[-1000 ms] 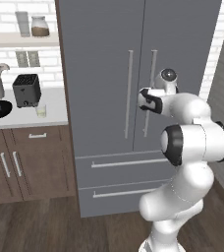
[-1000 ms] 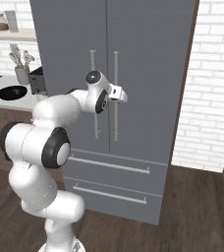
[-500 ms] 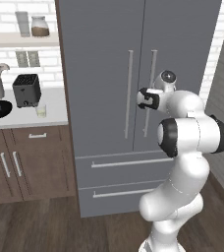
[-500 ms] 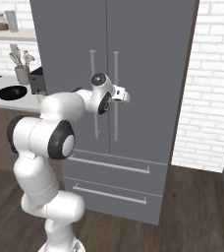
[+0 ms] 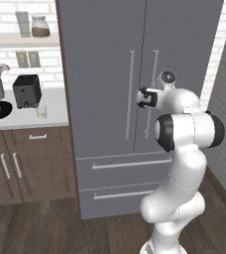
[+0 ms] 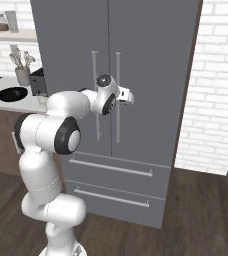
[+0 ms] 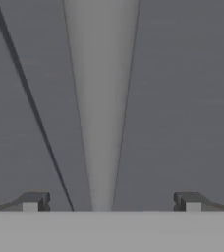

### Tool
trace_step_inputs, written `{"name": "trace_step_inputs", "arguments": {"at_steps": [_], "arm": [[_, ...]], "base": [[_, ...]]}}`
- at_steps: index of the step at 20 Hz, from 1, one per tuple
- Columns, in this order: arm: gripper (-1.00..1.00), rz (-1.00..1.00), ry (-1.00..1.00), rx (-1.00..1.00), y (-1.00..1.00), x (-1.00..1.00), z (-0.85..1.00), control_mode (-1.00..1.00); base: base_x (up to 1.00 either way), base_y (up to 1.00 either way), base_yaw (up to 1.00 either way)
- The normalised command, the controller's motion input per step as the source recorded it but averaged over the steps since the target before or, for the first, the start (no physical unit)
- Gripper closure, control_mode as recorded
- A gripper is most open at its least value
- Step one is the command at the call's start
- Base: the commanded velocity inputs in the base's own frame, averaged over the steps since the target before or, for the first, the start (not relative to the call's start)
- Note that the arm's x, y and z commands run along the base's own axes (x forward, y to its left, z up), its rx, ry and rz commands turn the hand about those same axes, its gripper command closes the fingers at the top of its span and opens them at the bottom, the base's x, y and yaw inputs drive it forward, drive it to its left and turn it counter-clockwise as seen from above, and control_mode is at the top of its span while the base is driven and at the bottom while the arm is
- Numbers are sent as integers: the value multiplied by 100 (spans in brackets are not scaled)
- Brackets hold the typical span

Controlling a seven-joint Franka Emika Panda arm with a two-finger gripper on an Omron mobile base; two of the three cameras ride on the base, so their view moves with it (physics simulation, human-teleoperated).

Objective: Grab a lemon wedge from the fridge and one ice cube from the ice bowl, and put them in the glass of lemonade.

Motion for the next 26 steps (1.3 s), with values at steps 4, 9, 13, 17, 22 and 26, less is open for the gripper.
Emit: {"name": "trace_step_inputs", "arguments": {"at_steps": [4,9,13,17,22,26], "arm": [[-100,0,0,0,0,37,-21,-100],[-100,0,0,0,0,40,-26,-100],[-100,0,0,0,0,29,-11,-100],[100,0,0,0,0,21,0,-100],[100,0,3,0,0,22,0,-100],[100,0,1,0,-1,32,0,-100]], "base": [[0,0,0],[0,0,0],[0,0,0],[0,0,0],[0,0,0],[0,0,0]]}}
